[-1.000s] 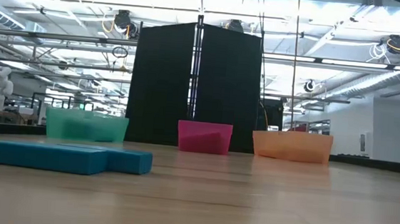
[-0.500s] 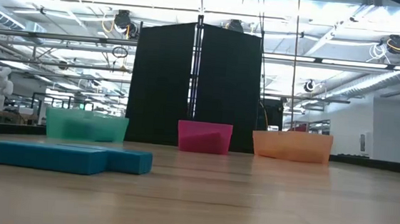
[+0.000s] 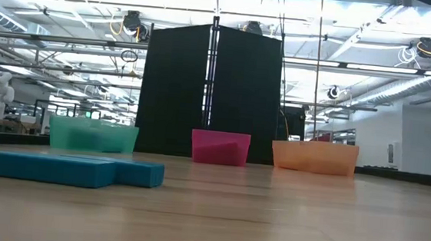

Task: Sort blocks
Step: Put the blue block into the blue bin

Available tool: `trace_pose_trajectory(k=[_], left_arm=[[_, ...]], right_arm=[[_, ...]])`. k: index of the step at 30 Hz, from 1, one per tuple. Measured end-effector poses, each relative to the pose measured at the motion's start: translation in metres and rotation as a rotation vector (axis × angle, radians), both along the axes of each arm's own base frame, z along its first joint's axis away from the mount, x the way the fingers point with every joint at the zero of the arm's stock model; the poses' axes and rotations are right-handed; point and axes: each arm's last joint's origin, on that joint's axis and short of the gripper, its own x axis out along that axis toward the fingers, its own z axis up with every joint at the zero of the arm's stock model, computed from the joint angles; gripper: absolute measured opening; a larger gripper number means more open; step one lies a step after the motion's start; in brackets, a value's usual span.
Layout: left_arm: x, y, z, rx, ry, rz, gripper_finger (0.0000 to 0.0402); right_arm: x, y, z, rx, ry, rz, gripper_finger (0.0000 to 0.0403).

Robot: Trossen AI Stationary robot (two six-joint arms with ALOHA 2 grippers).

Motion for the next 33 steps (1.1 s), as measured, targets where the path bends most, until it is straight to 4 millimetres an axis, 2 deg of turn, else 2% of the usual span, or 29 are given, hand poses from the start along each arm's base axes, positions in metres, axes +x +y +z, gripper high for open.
trace_pose_trajectory(k=[4, 8, 14, 17, 21, 27, 33], left_arm=[[-0.009, 0.002, -0.006, 0.033, 0.093, 0.149, 0.0063], [-0.016, 0.008, -0.019, 0.073, 0.269, 0.321, 0.0062], [-0.018, 0.028, -0.055, 0.028, 0.641, 0.516, 0.0061], [-0.016, 0.043, -0.074, -0.010, 0.754, 0.574, 0.0061], [-0.011, 0.065, -0.101, -0.094, 0.834, 0.570, 0.0061], [-0.008, 0.096, -0.143, -0.249, 0.963, 0.559, 0.0061], [0.005, 0.111, -0.163, -0.316, 0.979, 0.522, 0.0061]], right_arm=[[-0.004, 0.000, 0.003, -0.074, 0.068, 0.023, 0.0092], [-0.022, -0.001, 0.025, -0.107, 0.063, 0.028, 0.0089], [-0.057, 0.003, 0.057, -0.110, 0.049, 0.046, 0.0090], [-0.078, 0.008, 0.075, -0.108, 0.023, 0.066, 0.0090], [-0.102, 0.017, 0.091, -0.102, 0.010, 0.097, 0.0090], [-0.121, 0.034, 0.097, -0.081, 0.021, 0.149, 0.0090], [-0.126, 0.046, 0.091, -0.082, 0.091, 0.184, 0.0091]])
